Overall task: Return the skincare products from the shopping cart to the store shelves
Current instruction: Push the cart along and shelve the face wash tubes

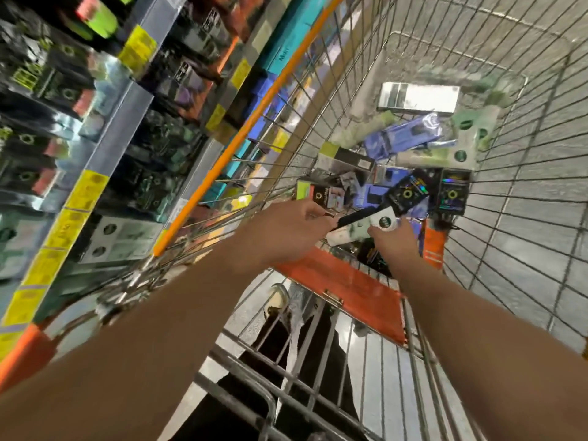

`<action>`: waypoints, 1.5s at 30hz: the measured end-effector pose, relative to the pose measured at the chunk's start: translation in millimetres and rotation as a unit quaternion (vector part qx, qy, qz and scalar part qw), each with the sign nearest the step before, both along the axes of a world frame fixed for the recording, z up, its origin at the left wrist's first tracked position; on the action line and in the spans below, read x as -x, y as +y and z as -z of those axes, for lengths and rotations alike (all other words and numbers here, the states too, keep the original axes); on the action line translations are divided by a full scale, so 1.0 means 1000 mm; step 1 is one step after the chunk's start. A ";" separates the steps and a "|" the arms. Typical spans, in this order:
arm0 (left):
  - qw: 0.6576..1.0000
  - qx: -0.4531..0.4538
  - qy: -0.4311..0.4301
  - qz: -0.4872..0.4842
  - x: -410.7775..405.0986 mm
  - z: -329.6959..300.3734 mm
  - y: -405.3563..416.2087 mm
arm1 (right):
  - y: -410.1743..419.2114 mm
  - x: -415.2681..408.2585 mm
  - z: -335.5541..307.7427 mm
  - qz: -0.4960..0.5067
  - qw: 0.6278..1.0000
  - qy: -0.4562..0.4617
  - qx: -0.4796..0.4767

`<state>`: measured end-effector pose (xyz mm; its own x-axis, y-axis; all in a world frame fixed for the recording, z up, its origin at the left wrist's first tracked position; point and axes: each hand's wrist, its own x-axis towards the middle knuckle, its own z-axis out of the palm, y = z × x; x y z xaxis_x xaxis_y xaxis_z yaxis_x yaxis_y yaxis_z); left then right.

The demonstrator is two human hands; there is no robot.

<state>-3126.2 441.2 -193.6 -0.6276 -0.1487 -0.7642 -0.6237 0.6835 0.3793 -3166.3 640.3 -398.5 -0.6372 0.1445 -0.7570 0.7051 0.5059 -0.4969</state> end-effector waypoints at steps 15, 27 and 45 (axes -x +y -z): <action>0.999 -0.007 -0.001 -0.034 -0.014 -0.027 -0.002 | -0.018 -0.012 -0.039 -0.071 0.995 0.052 -0.047; 0.996 -0.032 0.077 -0.032 -0.047 -0.079 -0.031 | -0.036 -0.044 -0.178 -0.016 0.976 0.215 -0.009; 0.906 -0.284 0.314 -0.016 -0.092 -0.218 -0.093 | -0.088 -0.105 -0.452 0.004 0.884 0.468 -0.010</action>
